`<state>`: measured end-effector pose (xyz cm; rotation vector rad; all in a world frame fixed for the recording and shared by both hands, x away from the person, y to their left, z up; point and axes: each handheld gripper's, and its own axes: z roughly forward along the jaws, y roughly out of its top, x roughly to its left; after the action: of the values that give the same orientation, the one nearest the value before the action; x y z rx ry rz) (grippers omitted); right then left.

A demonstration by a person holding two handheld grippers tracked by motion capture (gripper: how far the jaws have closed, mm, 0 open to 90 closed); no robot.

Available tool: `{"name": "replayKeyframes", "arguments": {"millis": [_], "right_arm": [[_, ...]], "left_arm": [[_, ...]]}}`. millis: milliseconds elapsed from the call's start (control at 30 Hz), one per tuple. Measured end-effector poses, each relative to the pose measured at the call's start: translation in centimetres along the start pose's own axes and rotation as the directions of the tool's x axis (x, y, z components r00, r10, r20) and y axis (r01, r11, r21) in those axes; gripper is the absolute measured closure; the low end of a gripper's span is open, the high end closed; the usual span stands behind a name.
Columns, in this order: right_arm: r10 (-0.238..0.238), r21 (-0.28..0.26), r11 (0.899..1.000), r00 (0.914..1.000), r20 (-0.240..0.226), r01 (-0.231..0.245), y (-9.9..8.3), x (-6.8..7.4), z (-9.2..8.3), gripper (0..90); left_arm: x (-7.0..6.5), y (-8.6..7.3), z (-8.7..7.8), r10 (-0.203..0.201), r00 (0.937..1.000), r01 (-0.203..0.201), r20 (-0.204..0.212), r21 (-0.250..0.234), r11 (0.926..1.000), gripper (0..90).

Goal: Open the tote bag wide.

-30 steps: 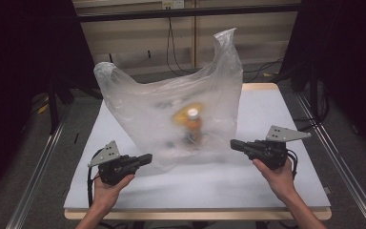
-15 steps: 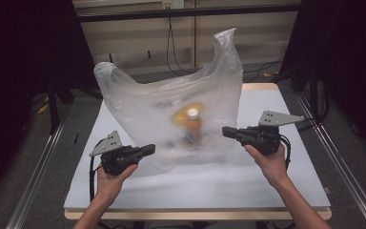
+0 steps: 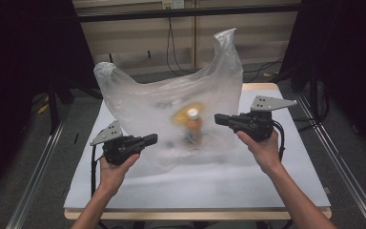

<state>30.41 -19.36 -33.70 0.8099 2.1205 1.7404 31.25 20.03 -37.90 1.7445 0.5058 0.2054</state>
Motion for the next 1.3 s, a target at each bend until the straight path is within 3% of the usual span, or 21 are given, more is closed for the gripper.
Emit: {"name": "replayKeyframes", "arguments": {"millis": [233,300,533,733,1300], "right_arm": [[-0.031,-0.003,1.0,0.9994,-0.016,0.031,2.9,0.6,1.1,90.0],[-0.034,-0.003,0.999,0.9993,-0.016,0.034,3.2,0.6,1.4,90.0],[-0.028,-0.007,1.0,0.9995,-0.012,0.028,4.5,0.3,2.3,90.0],[-0.032,-0.026,0.999,0.9995,-0.005,0.032,6.2,0.0,2.5,90.0],[-0.033,-0.033,0.999,0.9994,0.013,0.033,9.5,-0.4,3.9,90.0]], "left_arm": [[0.3,2.2,0.4,0.022,0.9997,-0.022,-0.006,-0.02,0.9996,90.0],[0.4,2.5,0.6,0.004,1.0,-0.004,-0.001,-0.026,0.9997,90.0],[0.7,3.7,1.0,0.017,0.9999,-0.017,0.0,-0.019,0.9997,90.0],[0.8,6.3,0.9,0.049,0.9988,-0.049,-0.001,-0.055,0.9973,90.0],[2.0,9.4,1.4,0.038,0.9993,-0.038,-0.003,-0.118,0.9923,90.0]]}}
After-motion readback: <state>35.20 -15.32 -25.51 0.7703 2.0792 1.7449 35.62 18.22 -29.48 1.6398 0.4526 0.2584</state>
